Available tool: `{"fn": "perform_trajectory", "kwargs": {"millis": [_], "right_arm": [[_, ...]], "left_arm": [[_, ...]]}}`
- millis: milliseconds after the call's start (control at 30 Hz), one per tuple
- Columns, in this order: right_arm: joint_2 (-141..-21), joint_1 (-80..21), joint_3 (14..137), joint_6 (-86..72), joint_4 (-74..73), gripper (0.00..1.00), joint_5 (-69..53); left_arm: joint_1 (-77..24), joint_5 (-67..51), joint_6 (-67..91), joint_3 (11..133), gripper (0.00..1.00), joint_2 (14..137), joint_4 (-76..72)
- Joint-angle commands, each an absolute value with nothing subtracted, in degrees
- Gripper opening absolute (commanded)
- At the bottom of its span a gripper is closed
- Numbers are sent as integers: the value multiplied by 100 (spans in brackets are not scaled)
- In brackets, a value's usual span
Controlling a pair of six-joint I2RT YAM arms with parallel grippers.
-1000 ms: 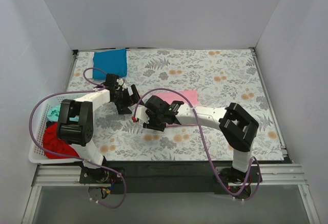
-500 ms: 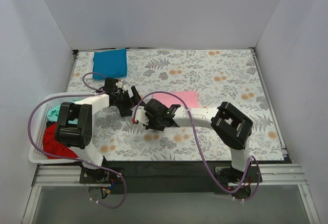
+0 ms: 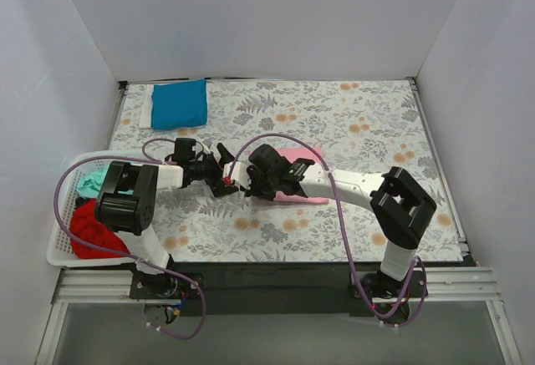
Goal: Fold and stack the t-shirts
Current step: Neatly place the folded tshirt to the corner
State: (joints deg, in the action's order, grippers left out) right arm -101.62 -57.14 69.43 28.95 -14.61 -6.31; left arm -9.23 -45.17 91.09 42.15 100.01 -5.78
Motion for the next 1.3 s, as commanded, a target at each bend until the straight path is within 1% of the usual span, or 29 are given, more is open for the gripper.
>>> {"fn": "perform_trajectory", "kwargs": {"millis": [0, 300, 367, 400, 500, 533, 600, 633, 700, 733, 767, 833, 867, 933, 967, 1033, 1100, 1133, 1167, 1200, 1233, 1267], "right_arm": [[-9976, -5625, 6812, 2892, -1389, 1, -1045], [-10028, -5581, 6925, 2813, -1397, 1, -1283], [-10063, -5581, 6978, 2813, -1397, 1, -1248], [-10098, -5581, 7005, 2813, -1389, 1, -1231], [-10169, -5581, 7128, 2786, -1389, 1, -1195], [-10186, -5581, 7180, 2786, -1389, 1, -1178], [-10239, -5581, 7242, 2769, -1371, 1, -1160], [-10265, -5581, 7312, 2751, -1336, 1, -1125], [-10327, -5572, 7391, 2707, -1327, 1, -1116], [-10345, -5581, 7426, 2707, -1318, 1, -1099], [-10371, -5572, 7488, 2698, -1284, 1, -1090], [-10406, -5581, 7532, 2689, -1248, 1, -1011], [-10458, -5572, 7567, 2681, -1213, 1, -985], [-10485, -5572, 7611, 2663, -1187, 1, -941], [-10529, -5546, 7637, 2637, -1178, 1, -923], [-10547, -5511, 7752, 2435, -1187, 1, -923], [-10494, -5336, 7752, 2199, -1213, 15, -975], [-10442, -5239, 7708, 2032, -1213, 23, -1141], [-10320, -5021, 7656, 1943, -1230, 39, -1195], [-10249, -4905, 7603, 1881, -1222, 46, -1230], [-10170, -4791, 7472, 1794, -1256, 53, -1309], [-9995, -4581, 7410, 1767, -1292, 72, -1336]], "left_arm": [[-1177, -4298, 9685, 3955, 96, 10335, -1370], [-1608, -4228, 10450, 4007, 97, 10994, -1881], [-1687, -4210, 10546, 4060, 96, 11144, -1846], [-1696, -4193, 10573, 4087, 91, 11171, -1776], [-1696, -4105, 10565, 4297, 82, 11276, -1478], [-1705, -4070, 10538, 4446, 75, 11311, -1390], [-1705, -4113, 10555, 4552, 67, 11425, -1266], [-1696, -4139, 10547, 4605, 58, 11461, -1231], [-1705, -4096, 10468, 4781, 53, 11513, -1056], [-1696, -4061, 10442, 4825, 46, 11522, -1002], [-1696, -4026, 10398, 4956, 43, 11531, -924], [-1696, -3885, 10170, 5114, 32, 11557, -616], [-1696, -3859, 10065, 5272, 20, 11575, -520], [-1696, -3701, 9671, 5510, 9, 11645, -63], [-1688, -3648, 9477, 5633, 0, 11680, 165], [-1687, -3227, 8689, 6186, 0, 11751, 1034], [-1687, -2954, 8028, 6772, 0, 11812, 1771], [-1687, -2605, 7737, 6968, 0, 11830, 1975], [-1670, -2462, 7212, 7135, 0, 11847, 2134], [-1661, -2304, 6920, 7328, 0, 11909, 2519], [-1652, -2007, 6639, 7800, 0, 11961, 2688], [-1652, -1856, 6114, 8031, 0, 12014, 2855]]}}
